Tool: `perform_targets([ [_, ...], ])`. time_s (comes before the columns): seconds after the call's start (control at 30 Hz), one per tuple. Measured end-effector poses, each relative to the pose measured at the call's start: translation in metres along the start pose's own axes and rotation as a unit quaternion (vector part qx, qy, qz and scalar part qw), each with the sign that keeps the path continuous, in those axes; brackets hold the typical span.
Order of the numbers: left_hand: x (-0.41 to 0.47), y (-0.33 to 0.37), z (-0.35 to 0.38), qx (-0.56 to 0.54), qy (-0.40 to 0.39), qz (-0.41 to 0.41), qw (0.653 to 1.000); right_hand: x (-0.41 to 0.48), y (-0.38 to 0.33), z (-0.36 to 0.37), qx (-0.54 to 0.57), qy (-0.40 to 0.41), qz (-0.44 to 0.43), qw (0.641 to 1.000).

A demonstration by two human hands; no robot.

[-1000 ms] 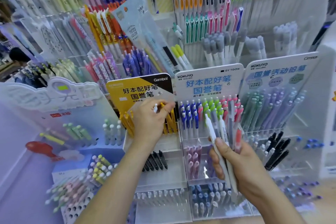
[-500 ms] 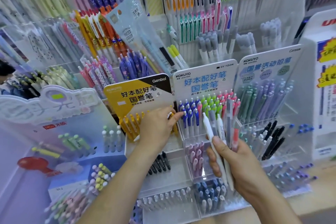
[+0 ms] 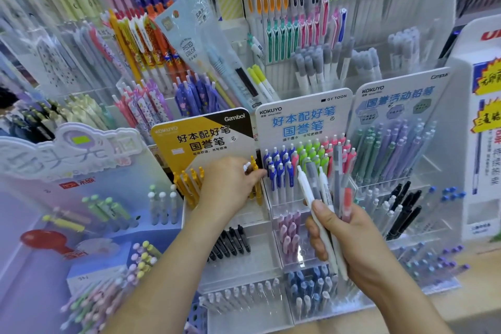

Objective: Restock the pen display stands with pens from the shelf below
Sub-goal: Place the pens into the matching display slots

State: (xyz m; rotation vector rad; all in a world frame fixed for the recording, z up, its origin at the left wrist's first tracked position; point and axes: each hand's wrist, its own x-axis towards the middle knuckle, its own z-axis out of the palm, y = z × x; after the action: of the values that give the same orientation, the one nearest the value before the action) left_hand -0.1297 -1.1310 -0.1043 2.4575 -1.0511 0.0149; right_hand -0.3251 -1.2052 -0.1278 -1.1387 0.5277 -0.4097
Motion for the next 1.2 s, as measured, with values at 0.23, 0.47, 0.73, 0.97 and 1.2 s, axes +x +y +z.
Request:
perform_targets([
  [0.23,-0.003,-0.003,0.007,0.007,0.034,0.009,0.999,0.004,0.003,0.006,0.039,-0.019,0.021,0.999],
  [0.47,-0.003,-0.007,0.009,-0.043,0.027,-0.018,0.999,0.008,0.011,0.015,0.111,-0.037,0.06,0.991],
  [0.73,-0.024,-0.001,-0.021,-0.2,0.022,-0.017,0.979,0.008,0.015,0.02,0.16,-0.063,0.074,0.982],
  [0.97,-0.059,0.018,-0.045,-0.509,-0.165,-0.066,0.842,0.007,0.016,0.032,0.116,-0.113,0.07,0.984],
  [1.2,-0.075,-0.016,-0.057,-0.482,-0.061,-0.046,0.873,-0.001,0.032,0.033,-0.051,-0.068,0.044,0.995],
])
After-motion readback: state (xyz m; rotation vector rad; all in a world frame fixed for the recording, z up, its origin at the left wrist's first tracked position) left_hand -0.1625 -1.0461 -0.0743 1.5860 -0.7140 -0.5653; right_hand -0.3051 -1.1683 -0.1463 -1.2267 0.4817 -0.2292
